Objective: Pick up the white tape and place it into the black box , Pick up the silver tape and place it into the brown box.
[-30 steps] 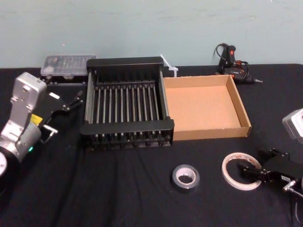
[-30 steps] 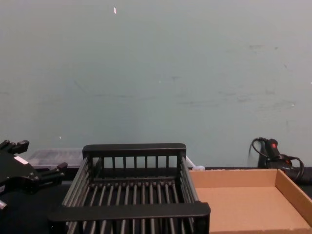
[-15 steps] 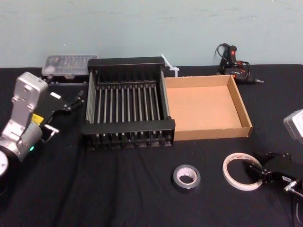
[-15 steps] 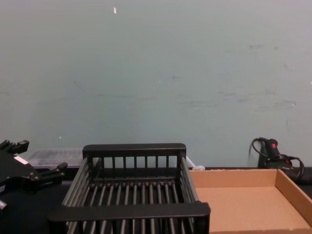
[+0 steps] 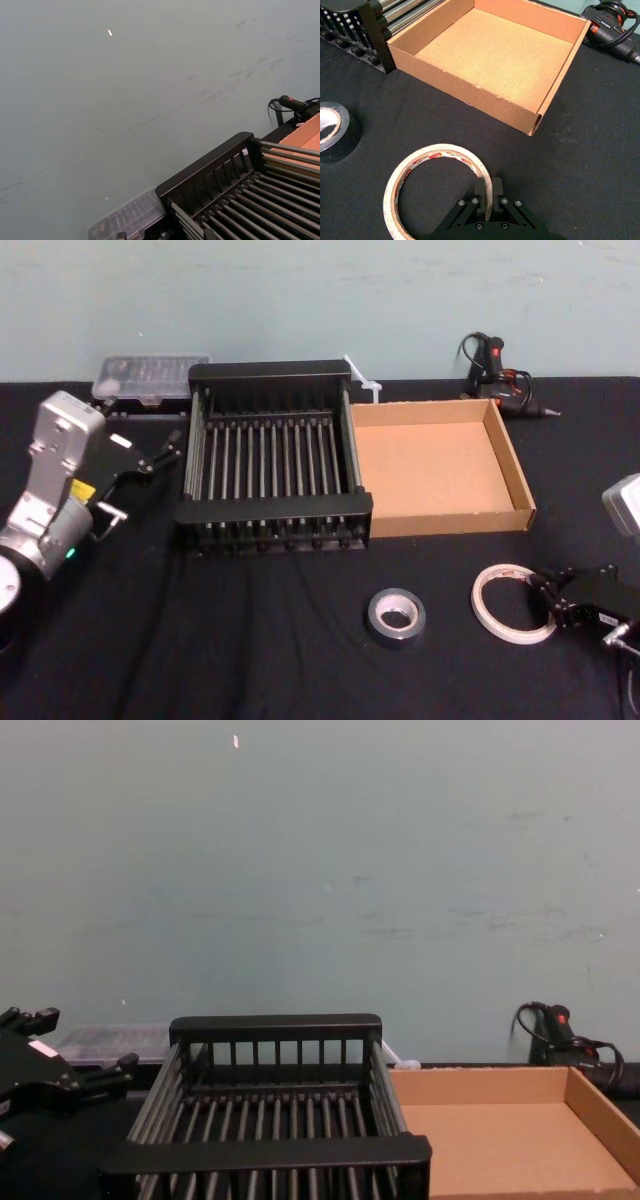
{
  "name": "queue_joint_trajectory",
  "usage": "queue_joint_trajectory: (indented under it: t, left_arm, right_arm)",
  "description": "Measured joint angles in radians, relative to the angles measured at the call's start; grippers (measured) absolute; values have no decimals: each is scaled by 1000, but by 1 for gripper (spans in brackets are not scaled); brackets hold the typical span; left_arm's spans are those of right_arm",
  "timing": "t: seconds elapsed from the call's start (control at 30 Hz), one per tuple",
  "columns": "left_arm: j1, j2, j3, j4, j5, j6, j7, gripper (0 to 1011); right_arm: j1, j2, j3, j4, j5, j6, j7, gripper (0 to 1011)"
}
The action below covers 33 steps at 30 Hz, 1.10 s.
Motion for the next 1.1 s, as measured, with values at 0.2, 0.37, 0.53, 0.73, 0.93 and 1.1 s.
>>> queue_joint_trajectory:
  t: [0.2, 0.37, 0.53, 0.73, 0.93, 1.1]
  left_arm:
    - [0, 0, 0, 0, 0, 0, 0, 1001]
    - [0, 0, 0, 0, 0, 0, 0, 1001]
    - [0, 0, 0, 0, 0, 0, 0, 1001]
    - [0, 0, 0, 0, 0, 0, 0, 1001]
    - [0, 0, 0, 0, 0, 0, 0, 1001]
    - [0, 0, 0, 0, 0, 0, 0, 1001]
  right_arm:
    - [0, 0, 0, 0, 0, 0, 0, 81]
    - [0, 0, 1, 0, 0, -1, 1, 80]
    - [-5, -2, 16, -14, 11, -8, 6, 80]
    - [-5, -5, 37, -43, 32, -24, 8, 80]
    - [31, -19, 44, -50, 39, -45, -2, 80]
    - [76, -33, 29, -35, 30, -52, -9, 81]
